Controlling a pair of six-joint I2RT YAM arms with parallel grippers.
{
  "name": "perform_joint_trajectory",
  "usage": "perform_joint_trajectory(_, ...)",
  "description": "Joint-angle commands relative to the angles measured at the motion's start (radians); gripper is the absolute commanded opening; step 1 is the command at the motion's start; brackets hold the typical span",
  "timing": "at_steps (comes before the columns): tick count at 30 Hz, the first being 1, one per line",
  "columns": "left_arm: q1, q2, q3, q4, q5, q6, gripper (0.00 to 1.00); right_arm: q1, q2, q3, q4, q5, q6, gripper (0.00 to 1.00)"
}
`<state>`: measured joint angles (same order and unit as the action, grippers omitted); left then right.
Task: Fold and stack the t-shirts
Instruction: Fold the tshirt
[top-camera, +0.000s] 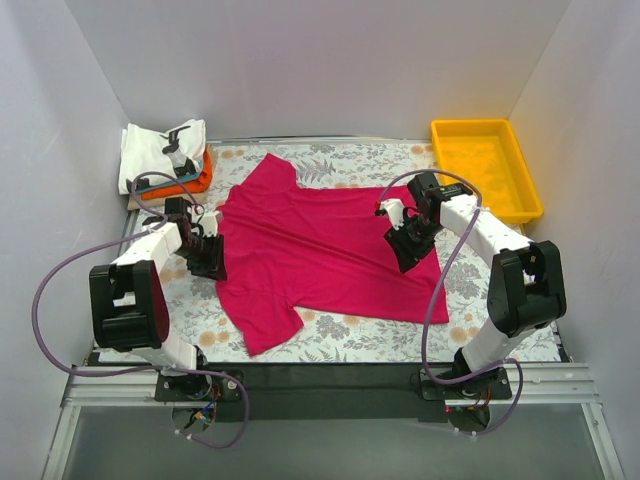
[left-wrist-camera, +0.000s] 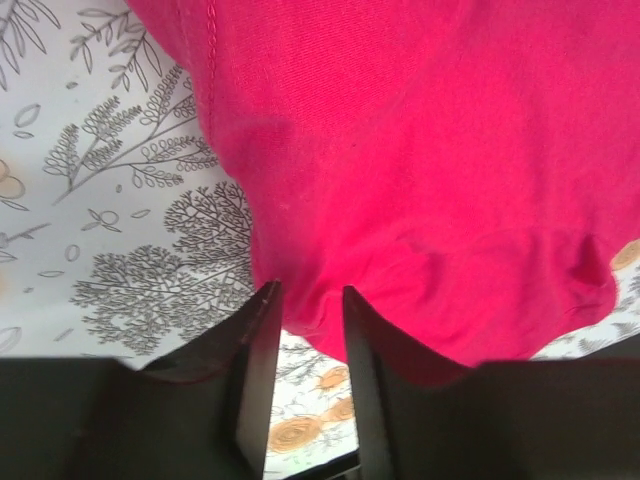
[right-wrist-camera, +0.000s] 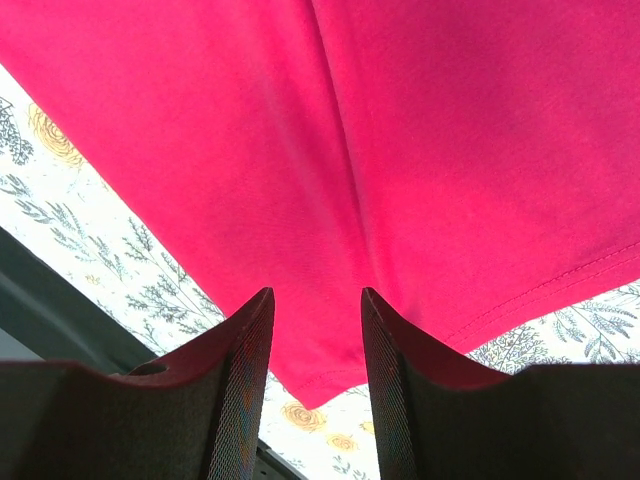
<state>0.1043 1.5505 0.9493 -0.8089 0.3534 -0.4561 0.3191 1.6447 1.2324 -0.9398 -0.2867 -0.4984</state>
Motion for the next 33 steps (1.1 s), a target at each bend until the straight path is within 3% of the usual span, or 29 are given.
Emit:
perform_joint_trajectory(1, -0.008, 0.000, 0.032, -0.010, -0.002, -0.026, 0.32, 0.001, 0.000, -0.008, -0.010, 0.014, -0.014, 0.41)
perform_joint_trajectory(6, -0.008, 0.014, -0.003, -0.016, -0.056, -0.016, 0.33, 0.001, -0.003, -0.017, -0.008, 0.014, -0.019, 0.41)
perform_joint_trajectory(8, -0.006, 0.028, -0.003, -0.018, -0.060, -0.018, 0.24, 0.002, 0.000, -0.016, -0.007, 0.015, -0.017, 0.40)
perform_joint_trajectory(12, -0.006, 0.025, 0.023, -0.026, -0.045, -0.029, 0.15, 0.001, 0.003, -0.014, -0.007, 0.017, -0.017, 0.41)
perform_joint_trajectory(13, -0.008, 0.028, 0.029, -0.026, -0.066, -0.036, 0.17, 0.000, 0.003, -0.016, -0.007, 0.015, -0.019, 0.41)
perform_joint_trajectory(14, -0.009, 0.037, 0.029, -0.027, -0.077, -0.039, 0.28, 0.001, 0.003, -0.016, -0.007, 0.015, -0.019, 0.40)
perform_joint_trajectory(15, -0.008, 0.042, 0.029, -0.029, -0.086, -0.041, 0.32, 0.001, 0.004, -0.014, -0.007, 0.014, -0.019, 0.41)
perform_joint_trajectory(19, -0.009, 0.046, 0.017, -0.022, -0.111, -0.049, 0.37, 0.001, 0.006, -0.013, -0.007, 0.014, -0.019, 0.40)
perform_joint_trajectory(20, -0.006, 0.049, 0.019, -0.021, -0.113, -0.049, 0.34, 0.001, 0.006, -0.014, -0.007, 0.014, -0.022, 0.41)
perform_joint_trajectory(25, -0.035, 0.025, 0.066, -0.033, -0.070, -0.055, 0.00, 0.001, 0.000, -0.028, -0.001, 0.014, -0.025, 0.40)
perform_joint_trajectory(33, -0.331, 0.031, 0.082, 0.011, -0.099, -0.151, 0.00, 0.001, 0.004, -0.042, 0.006, 0.018, -0.028, 0.40)
